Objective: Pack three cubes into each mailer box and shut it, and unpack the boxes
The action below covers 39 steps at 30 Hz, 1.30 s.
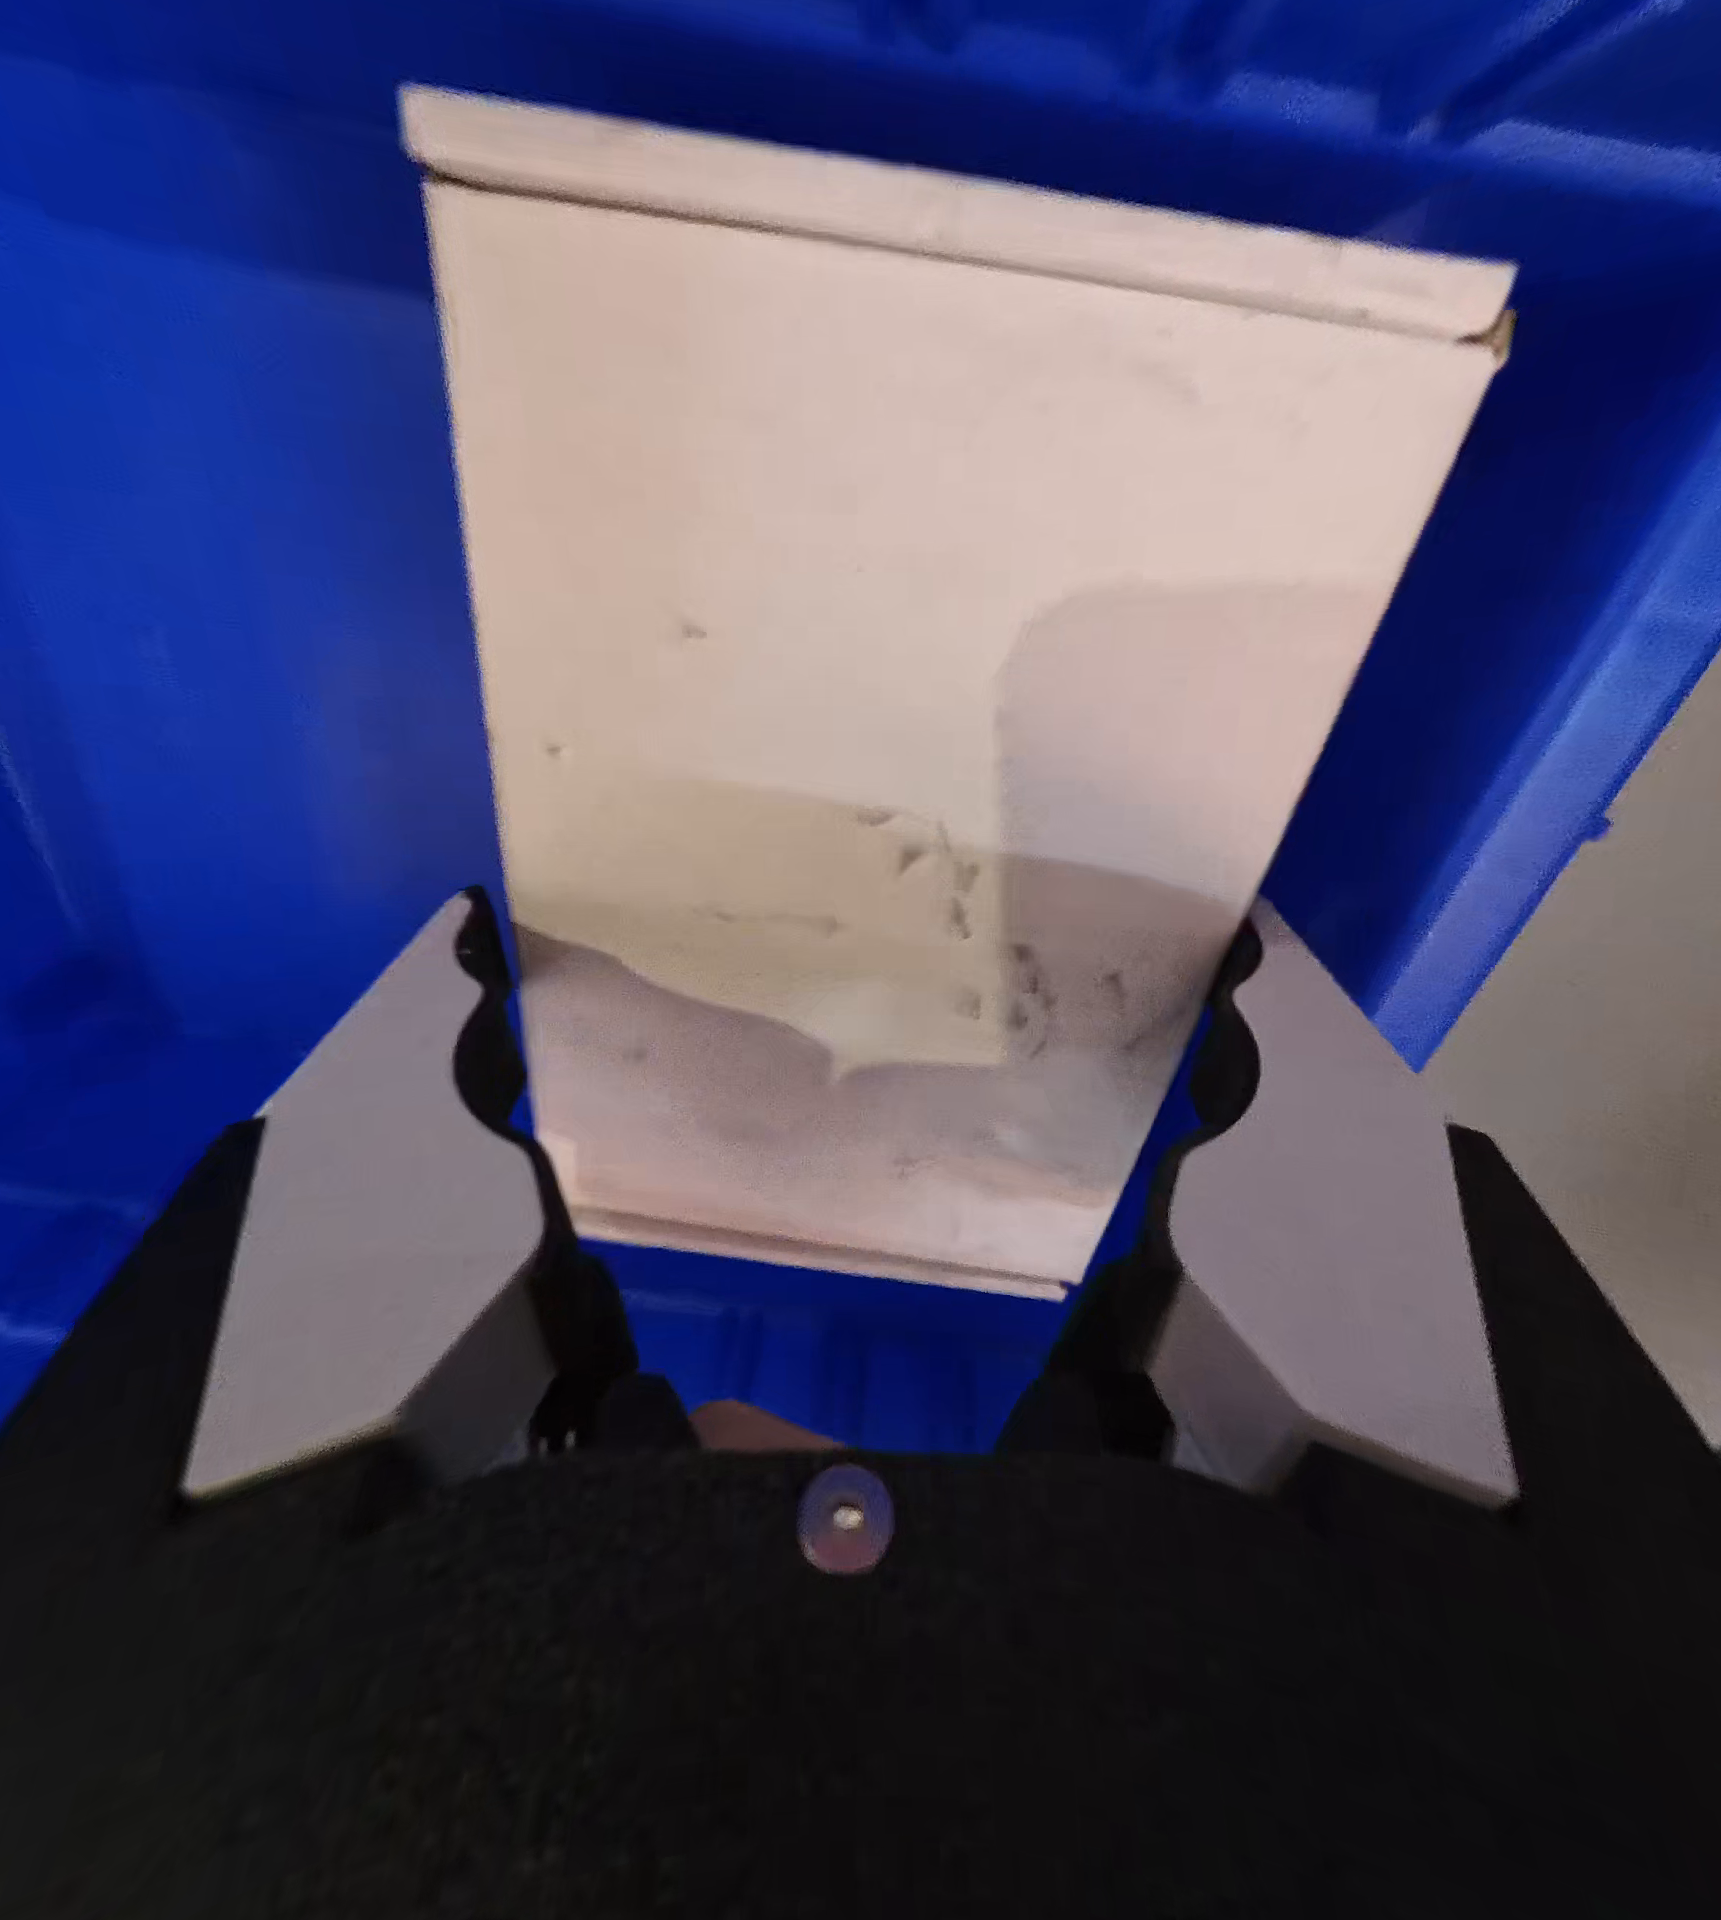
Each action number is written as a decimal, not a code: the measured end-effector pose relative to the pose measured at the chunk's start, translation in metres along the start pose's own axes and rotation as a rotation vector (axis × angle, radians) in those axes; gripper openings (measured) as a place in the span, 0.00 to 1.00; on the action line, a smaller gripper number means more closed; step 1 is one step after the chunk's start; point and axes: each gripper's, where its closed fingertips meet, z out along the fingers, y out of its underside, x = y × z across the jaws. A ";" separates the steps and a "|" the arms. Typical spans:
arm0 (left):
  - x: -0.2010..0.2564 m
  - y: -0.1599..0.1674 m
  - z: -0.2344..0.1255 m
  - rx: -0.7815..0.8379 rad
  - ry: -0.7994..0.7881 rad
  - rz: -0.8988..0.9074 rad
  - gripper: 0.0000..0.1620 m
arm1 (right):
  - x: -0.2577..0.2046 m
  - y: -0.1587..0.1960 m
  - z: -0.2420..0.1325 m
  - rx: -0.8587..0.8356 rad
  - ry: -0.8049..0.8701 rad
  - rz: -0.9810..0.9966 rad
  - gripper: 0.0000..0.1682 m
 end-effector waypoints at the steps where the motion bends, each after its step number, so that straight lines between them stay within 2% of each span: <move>1: 0.001 0.000 0.004 -0.001 0.020 -0.003 0.80 | 0.000 0.000 0.001 0.000 -0.005 0.004 0.54; 5: -0.001 0.007 0.002 -0.023 0.083 -0.034 0.79 | 0.001 -0.002 0.000 0.009 -0.008 0.013 0.54; 8: -0.001 0.015 -0.011 0.007 0.208 -0.134 0.79 | 0.010 -0.008 -0.004 0.034 0.026 -0.011 0.54; 13: -0.018 0.004 -0.073 0.152 0.330 -0.275 0.79 | 0.028 -0.023 -0.008 0.094 0.074 -0.037 0.56; 15: -0.019 -0.010 -0.103 0.201 0.364 -0.276 0.79 | 0.034 -0.034 -0.010 0.155 0.075 -0.012 0.57; 18: -0.010 -0.043 -0.145 0.235 0.419 -0.214 0.79 | 0.043 -0.042 -0.010 0.144 0.082 -0.029 0.57; 22: 0.026 -0.104 -0.174 0.204 0.576 -0.071 0.79 | 0.044 -0.058 -0.004 0.083 0.051 -0.143 0.60; 27: 0.083 -0.180 -0.149 0.118 0.762 0.123 0.79 | 0.046 -0.095 -0.014 0.164 0.116 -0.309 0.61; 30: 0.107 -0.207 -0.119 0.024 0.842 0.189 0.79 | 0.045 -0.100 -0.019 0.198 0.157 -0.379 0.61; 32: 0.122 -0.217 -0.102 -0.045 0.888 0.233 0.79 | 0.044 -0.094 -0.020 0.195 0.193 -0.439 0.62; 34: 0.136 -0.226 -0.091 -0.096 0.938 0.268 0.79 | 0.046 -0.077 -0.018 0.119 0.224 -0.506 0.61; 38: 0.154 -0.244 -0.081 -0.121 1.015 0.289 0.79 | 0.051 -0.046 -0.011 -0.029 0.260 -0.608 0.56; 39: 0.155 -0.248 -0.079 -0.117 1.017 0.289 0.79 | 0.054 -0.046 -0.011 -0.032 0.281 -0.618 0.51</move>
